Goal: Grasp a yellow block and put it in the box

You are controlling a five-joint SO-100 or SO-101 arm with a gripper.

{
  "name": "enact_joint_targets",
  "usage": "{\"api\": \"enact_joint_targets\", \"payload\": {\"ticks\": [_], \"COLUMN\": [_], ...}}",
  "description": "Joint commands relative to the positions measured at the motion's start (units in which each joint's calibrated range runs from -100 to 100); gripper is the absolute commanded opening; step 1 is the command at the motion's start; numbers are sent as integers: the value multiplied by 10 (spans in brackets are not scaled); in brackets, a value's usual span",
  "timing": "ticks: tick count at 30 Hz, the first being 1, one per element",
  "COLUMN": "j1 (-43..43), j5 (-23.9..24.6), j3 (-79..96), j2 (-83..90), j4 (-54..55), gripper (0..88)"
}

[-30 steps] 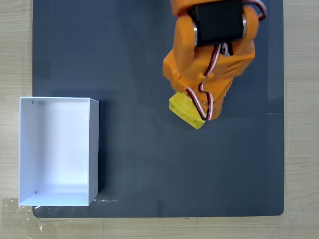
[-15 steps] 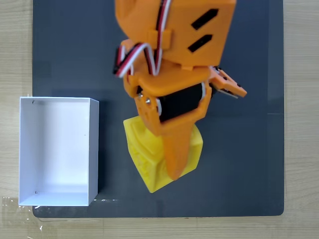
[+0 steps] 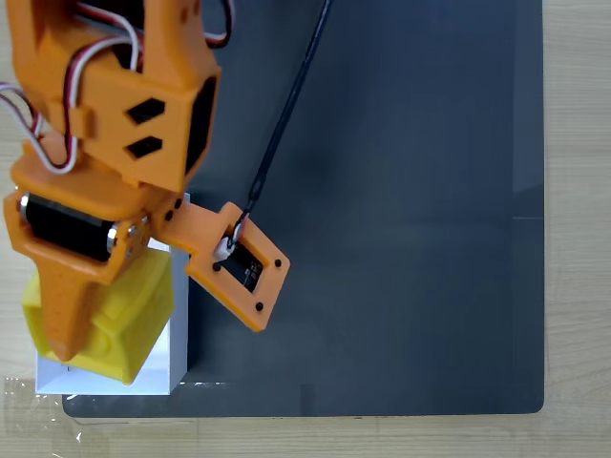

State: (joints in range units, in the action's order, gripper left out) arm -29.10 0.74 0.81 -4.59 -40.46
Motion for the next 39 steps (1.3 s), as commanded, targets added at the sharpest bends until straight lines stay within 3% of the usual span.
{"api": "enact_joint_targets", "payload": {"ticks": [1, 15, 22, 31, 39], "j1": [-39, -64, -57, -54, -52], "j5": [4, -5, -53, -65, -65], "j3": [-33, -34, -33, -26, -31], "j2": [-24, -121, -152, -155, -146], "j4": [42, 94, 94, 85, 85], "gripper": [217, 217, 220, 474, 494]}}
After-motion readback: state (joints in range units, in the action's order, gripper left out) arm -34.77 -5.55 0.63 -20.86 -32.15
